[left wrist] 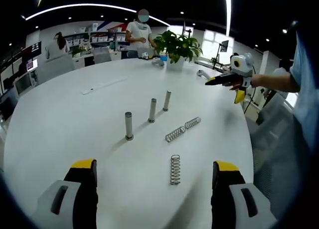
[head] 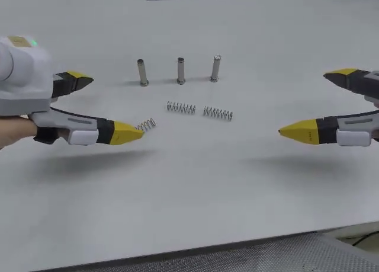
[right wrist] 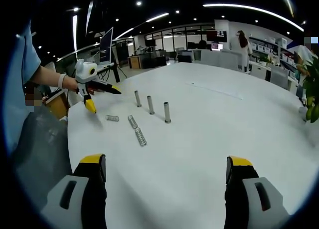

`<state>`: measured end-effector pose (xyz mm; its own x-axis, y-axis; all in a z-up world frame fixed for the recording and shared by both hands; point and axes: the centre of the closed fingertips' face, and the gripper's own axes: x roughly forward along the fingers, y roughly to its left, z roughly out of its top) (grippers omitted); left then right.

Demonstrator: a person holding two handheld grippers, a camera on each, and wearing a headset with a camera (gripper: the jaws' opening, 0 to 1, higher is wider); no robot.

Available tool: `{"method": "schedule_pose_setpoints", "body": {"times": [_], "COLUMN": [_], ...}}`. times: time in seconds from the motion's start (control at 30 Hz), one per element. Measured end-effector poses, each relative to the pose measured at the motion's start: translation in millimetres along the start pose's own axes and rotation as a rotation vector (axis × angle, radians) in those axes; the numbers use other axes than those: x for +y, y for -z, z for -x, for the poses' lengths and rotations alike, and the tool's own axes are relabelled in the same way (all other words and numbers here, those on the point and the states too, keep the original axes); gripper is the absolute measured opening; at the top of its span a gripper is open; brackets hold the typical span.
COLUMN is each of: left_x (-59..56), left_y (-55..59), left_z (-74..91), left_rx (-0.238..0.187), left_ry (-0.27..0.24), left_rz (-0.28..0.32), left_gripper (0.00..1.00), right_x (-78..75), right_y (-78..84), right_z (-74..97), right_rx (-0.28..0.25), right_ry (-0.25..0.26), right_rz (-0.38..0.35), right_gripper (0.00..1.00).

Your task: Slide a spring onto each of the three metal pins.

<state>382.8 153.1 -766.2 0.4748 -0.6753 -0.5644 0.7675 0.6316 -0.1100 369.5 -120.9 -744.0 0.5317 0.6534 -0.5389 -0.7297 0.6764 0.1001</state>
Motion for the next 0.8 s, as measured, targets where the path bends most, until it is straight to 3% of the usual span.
{"method": "schedule_pose_setpoints", "body": {"times": [0.3, 0.8], "left_x": [-7.9, -19.5], "left_y": [2.7, 17.9], "left_z": [9.4, 16.4], "left_rx": [-0.047, -0.048], "left_ry": [-0.019, -0.021], "left_rz": [0.004, 0.003], "left_gripper": [0.89, 0.81], "right_x": [-0.6, 4.6], "right_y": [-4.2, -6.4], "right_z": [0.3, -1.3], "right_rx": [0.003, 0.010], "right_ry": [-0.007, -0.024], "right_rz": [0.016, 0.031], "right_gripper": [1.00, 1.00]}}
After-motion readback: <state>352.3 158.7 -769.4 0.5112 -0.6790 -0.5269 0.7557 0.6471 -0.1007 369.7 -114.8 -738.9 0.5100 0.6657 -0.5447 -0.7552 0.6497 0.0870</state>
